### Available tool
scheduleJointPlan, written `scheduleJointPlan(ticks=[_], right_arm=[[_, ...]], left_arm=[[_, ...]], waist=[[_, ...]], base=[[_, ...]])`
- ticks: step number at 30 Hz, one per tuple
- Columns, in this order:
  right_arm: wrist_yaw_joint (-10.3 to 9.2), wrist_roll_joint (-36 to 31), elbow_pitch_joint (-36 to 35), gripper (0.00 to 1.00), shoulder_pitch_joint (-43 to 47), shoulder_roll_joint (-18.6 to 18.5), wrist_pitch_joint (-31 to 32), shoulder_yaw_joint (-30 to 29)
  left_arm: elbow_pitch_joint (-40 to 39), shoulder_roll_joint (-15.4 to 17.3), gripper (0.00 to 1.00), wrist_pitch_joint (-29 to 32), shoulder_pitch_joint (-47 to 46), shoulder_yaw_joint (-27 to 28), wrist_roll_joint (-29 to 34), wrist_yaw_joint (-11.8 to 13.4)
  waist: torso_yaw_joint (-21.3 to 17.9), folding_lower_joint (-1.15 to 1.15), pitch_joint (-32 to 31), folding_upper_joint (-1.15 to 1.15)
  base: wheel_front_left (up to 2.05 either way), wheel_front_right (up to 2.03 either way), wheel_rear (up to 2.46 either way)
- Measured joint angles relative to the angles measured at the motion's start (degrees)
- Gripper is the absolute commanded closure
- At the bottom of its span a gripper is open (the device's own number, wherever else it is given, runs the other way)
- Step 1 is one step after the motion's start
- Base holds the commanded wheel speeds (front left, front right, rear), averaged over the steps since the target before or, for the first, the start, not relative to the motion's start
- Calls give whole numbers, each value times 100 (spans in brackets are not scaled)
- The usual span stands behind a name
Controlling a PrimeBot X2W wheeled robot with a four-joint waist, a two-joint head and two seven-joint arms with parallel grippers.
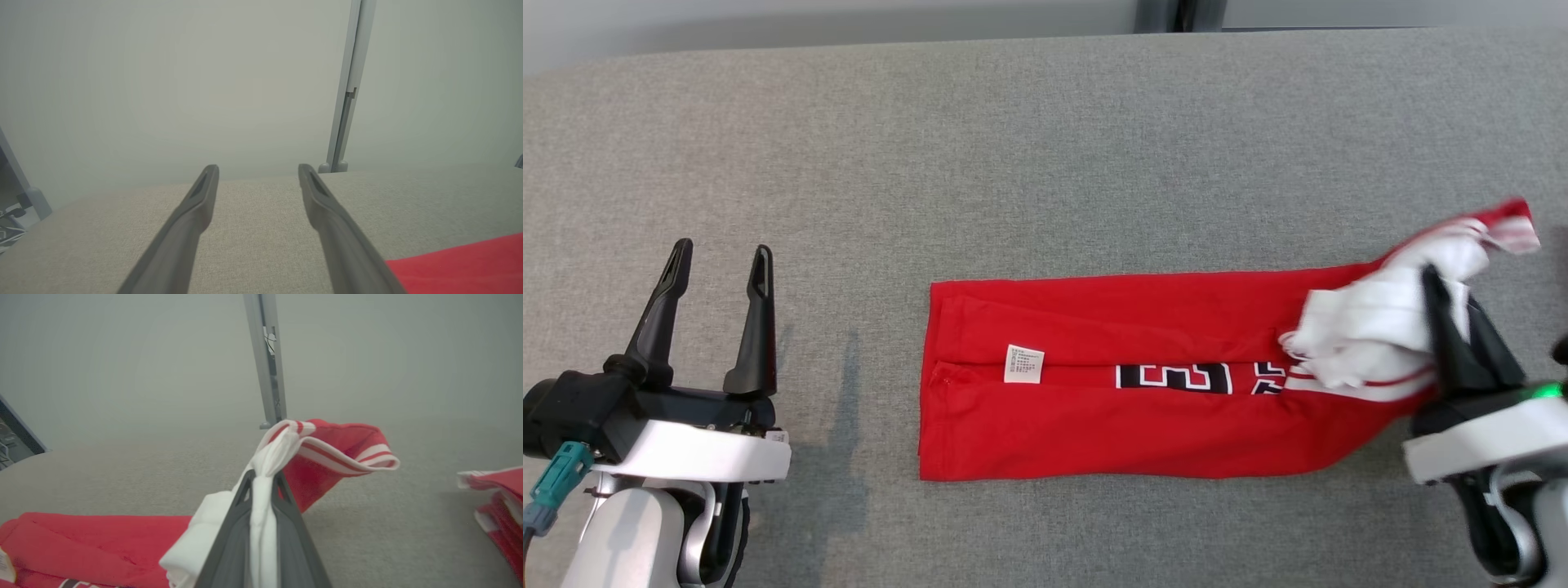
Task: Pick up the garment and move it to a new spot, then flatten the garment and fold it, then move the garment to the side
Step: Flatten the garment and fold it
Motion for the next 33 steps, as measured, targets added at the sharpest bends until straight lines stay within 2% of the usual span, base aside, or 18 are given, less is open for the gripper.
scheduleJointPlan(ticks=[6, 11, 14, 19, 28, 29, 30, 31, 33], right_arm=[[1, -145, -1094, 100, -283, 342, 493, 872], [1, -133, -1267, 100, -511, 711, 751, 1727], [1, -20, -1067, 100, -652, 849, 776, 2279], [0, 188, -279, 100, -905, 1015, 604, 3073], [1, 877, 1134, 100, -1566, 1095, -75, 3844], [1, 966, 1248, 86, -1628, 1092, -138, 3941], [0, 1051, 1333, 67, -1692, 1092, -202, 4024], [1, 1141, 1411, 1, -1768, 1090, -229, 4114], [0, 1345, 1485, 0, -1869, 1093, -345, 4268]], left_arm=[[26, 3, 0, 66, -1, -45, -49, -7], [30, -18, 0, 67, -80, -119, -56, -34], [89, -31, 0, 65, -121, -140, -80, -55], [226, -102, 0, 41, -212, -201, -91, -98], [405, -207, 0, 9, -339, -314, -77, -189], [420, -212, 0, 8, -339, -316, -67, -191], [431, -213, 0, 8, -340, -313, -59, -203], [444, -213, 0, 7, -343, -305, -54, -207], [459, -214, 0, -1, -347, -290, -53, -207]], waist=[[78, 0, -56, 0], [196, 0, -38, 0], [285, 0, -11, 0], [441, 0, 12, 0], [688, 0, 70, 0], [696, 0, 86, 0], [700, 0, 102, 0], [698, 0, 114, 0], [682, 0, 126, 0]], base=[[0, 0, 0], [0, 0, 0], [0, 0, 0], [0, 0, 0], [0, 0, 0], [0, 0, 0], [0, 0, 0], [0, 0, 0], [0, 0, 0]])
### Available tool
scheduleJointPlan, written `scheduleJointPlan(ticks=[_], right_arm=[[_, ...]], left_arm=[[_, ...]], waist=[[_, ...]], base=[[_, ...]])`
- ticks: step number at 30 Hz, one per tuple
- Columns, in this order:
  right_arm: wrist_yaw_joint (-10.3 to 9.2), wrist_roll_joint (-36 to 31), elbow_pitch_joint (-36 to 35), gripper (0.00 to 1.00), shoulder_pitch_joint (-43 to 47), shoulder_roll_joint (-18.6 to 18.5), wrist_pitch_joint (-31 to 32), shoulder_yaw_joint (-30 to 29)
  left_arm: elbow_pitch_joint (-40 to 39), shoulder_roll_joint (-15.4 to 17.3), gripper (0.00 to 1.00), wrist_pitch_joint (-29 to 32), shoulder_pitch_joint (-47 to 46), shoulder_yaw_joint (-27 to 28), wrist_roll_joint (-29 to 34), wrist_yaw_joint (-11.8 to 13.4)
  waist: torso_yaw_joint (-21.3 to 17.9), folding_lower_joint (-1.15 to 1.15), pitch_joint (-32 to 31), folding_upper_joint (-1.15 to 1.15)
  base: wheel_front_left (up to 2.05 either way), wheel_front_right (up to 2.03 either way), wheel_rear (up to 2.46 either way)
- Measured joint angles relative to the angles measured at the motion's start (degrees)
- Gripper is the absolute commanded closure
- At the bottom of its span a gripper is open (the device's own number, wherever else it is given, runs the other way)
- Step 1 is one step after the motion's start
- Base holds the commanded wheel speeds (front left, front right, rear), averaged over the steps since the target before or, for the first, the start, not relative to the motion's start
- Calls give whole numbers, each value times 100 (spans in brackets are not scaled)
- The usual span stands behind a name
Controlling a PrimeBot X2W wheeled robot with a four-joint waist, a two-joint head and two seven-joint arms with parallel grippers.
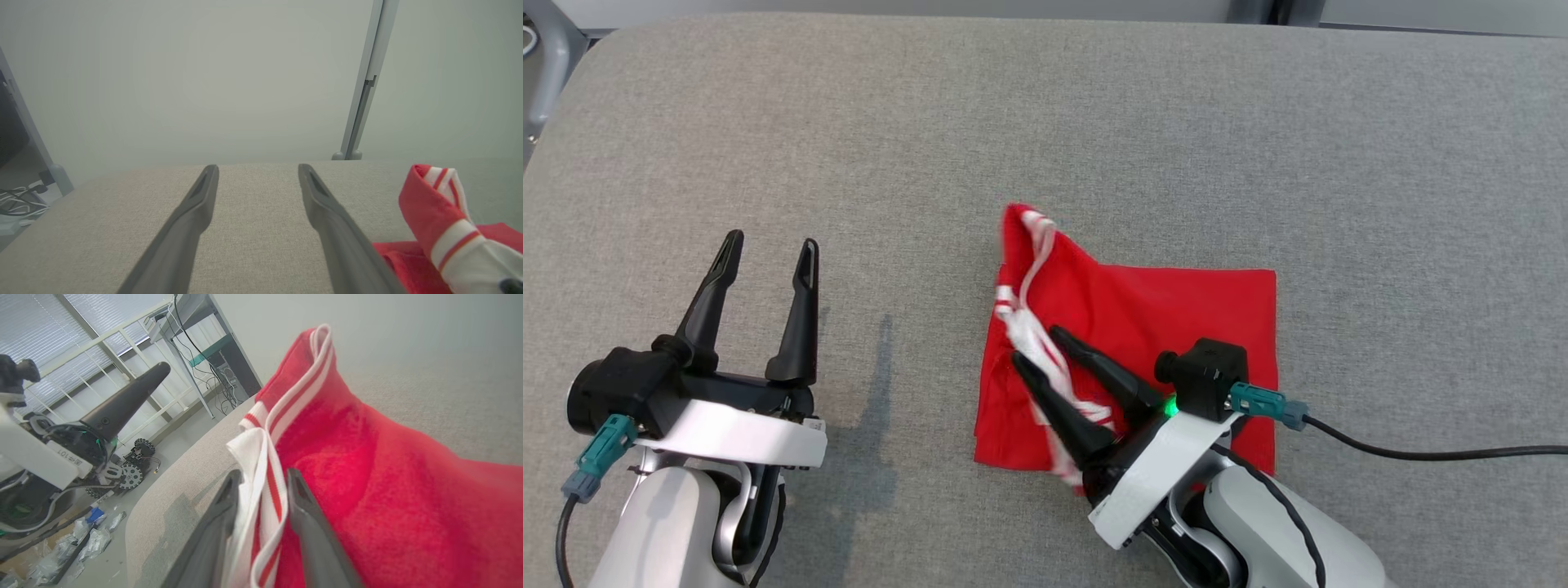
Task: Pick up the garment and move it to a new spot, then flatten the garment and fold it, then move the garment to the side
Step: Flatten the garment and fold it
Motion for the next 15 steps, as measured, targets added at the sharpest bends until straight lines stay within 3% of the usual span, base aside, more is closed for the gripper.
scheduleJointPlan(ticks=[7, 15], right_arm=[[1, 393, -235, 0, -145, 15, -303, -29], [1, -421, -756, 0, 115, -115, -372, -1615]], left_arm=[[14, 5, 0, -7, -2, 75, 19, 1], [-54, -1, 0, -8, 24, 214, 66, 73]], waist=[[-134, 0, -18, 0], [-298, 0, -134, 0]], base=[[0, 0, 0], [0, 0, 0]])
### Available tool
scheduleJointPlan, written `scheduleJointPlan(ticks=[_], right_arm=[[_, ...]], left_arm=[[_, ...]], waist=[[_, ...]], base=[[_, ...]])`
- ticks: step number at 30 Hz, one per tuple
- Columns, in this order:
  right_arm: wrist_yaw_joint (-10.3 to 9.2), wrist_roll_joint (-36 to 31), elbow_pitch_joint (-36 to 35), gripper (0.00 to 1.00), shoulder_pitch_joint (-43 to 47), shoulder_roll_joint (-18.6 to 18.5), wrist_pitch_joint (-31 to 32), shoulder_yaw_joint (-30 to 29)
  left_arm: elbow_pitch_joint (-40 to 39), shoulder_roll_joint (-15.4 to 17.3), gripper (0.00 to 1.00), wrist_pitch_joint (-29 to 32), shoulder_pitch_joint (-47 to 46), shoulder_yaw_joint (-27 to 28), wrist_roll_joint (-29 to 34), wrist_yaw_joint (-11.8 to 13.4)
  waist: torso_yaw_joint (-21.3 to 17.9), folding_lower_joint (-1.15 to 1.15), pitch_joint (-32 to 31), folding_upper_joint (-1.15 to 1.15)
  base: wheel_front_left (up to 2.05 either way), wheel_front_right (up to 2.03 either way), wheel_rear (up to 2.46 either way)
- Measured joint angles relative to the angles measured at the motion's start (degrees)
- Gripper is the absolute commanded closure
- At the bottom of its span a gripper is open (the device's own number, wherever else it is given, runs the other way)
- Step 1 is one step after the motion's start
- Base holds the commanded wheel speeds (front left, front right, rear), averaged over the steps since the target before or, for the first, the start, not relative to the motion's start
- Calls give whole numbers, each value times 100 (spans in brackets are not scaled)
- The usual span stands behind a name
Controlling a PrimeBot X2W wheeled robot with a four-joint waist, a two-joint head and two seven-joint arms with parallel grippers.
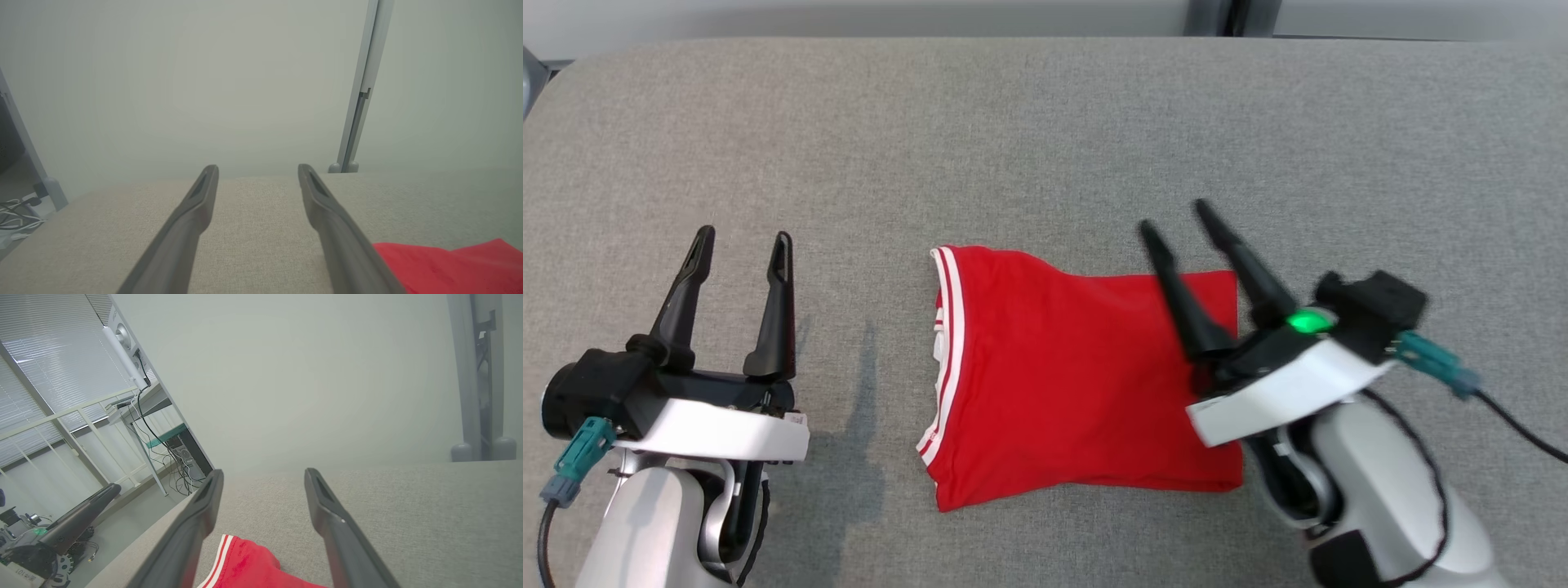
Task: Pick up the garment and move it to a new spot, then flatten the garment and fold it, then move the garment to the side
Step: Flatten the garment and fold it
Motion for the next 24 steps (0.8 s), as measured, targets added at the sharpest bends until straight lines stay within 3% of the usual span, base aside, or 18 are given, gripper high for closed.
scheduleJointPlan(ticks=[6, 12, 18, 24], right_arm=[[-1, -740, -346, 0, 568, -353, 88, -1344], [-1, -1274, -584, 0, 1152, -548, 422, -2292], [0, -1508, -754, 0, 1711, -558, 742, -2751], [0, -1568, -888, 0, 2146, -537, 917, -2836]], left_arm=[[-183, -75, 0, -1, 264, 163, 43, 115], [-277, -78, 0, 0, 614, 201, 63, 202], [-363, -22, 0, 87, 926, 146, 92, 238], [-413, 44, 0, 265, 1128, 94, 92, 255]], waist=[[-72, 0, -233, 0], [-112, 0, -562, 0], [-121, 0, -935, 0], [-135, 0, -1253, 0]], base=[[0, 0, 0], [0, 0, 0], [0, 0, 0], [0, 0, 0]])
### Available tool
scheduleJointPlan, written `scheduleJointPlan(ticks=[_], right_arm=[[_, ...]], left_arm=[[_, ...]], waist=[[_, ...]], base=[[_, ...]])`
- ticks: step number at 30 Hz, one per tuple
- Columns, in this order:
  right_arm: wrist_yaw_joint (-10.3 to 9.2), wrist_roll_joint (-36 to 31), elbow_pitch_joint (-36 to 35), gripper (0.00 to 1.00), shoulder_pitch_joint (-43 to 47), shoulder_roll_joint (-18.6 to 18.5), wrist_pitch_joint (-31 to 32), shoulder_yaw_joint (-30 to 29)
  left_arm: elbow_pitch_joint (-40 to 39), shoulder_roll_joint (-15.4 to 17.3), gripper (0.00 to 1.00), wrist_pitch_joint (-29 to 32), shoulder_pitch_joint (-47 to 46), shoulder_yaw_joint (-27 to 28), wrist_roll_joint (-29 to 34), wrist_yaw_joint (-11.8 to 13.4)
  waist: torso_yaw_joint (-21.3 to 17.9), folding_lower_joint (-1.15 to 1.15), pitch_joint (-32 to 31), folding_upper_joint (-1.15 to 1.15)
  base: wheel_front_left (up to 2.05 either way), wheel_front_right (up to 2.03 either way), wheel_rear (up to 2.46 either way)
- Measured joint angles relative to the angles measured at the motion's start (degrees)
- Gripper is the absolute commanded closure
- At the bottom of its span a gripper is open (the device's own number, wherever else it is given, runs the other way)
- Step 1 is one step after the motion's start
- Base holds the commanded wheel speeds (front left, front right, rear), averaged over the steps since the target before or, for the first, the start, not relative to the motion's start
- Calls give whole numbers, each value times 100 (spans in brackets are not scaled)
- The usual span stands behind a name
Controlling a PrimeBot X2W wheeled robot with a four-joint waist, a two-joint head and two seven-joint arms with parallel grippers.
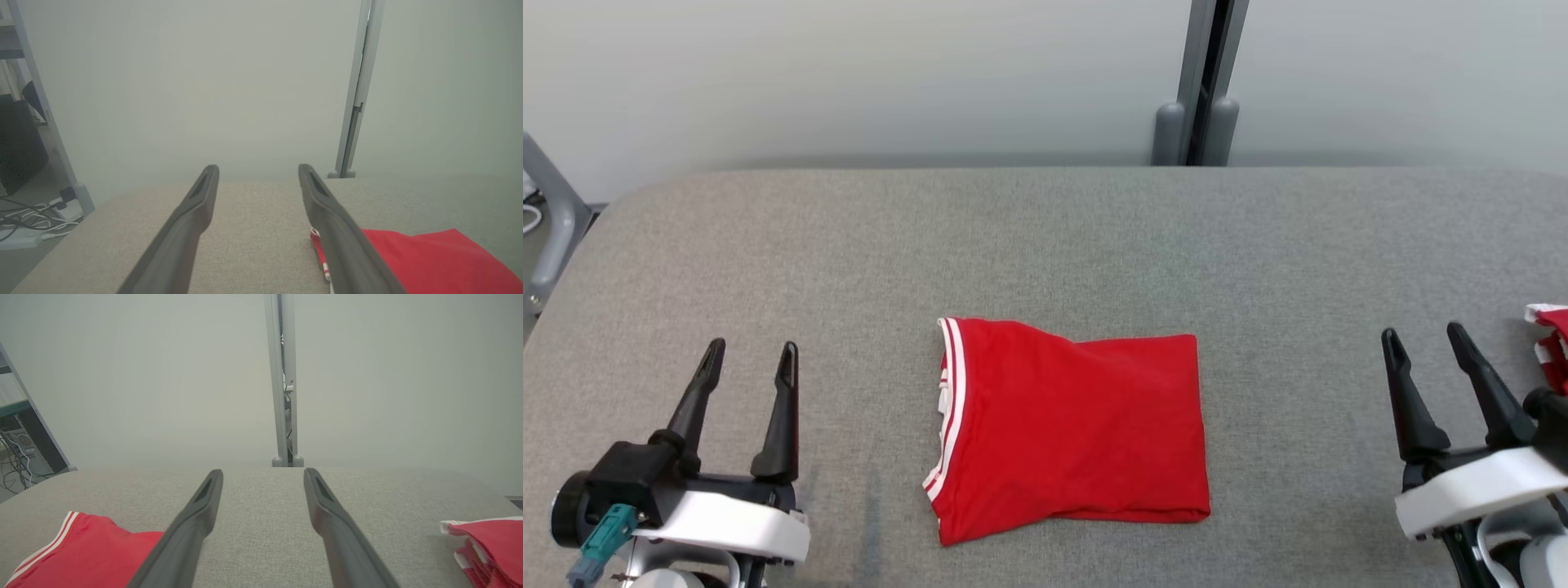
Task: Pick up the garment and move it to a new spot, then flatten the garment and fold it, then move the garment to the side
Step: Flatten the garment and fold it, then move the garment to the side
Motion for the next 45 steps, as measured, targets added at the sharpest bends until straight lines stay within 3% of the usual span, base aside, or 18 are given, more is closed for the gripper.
scheduleJointPlan(ticks=[14, 45], right_arm=[[0, -109, -381, 0, 837, 116, 381, -282], [0, -204, -554, 0, 927, 187, 568, -372]], left_arm=[[-116, 165, 0, 420, 486, -193, 47, 51], [-227, 283, 0, 515, 524, -222, -8, 207]], waist=[[-115, 0, -671, 0], [-144, 0, -670, 0]], base=[[0, 0, 0], [0, 0, 0]])
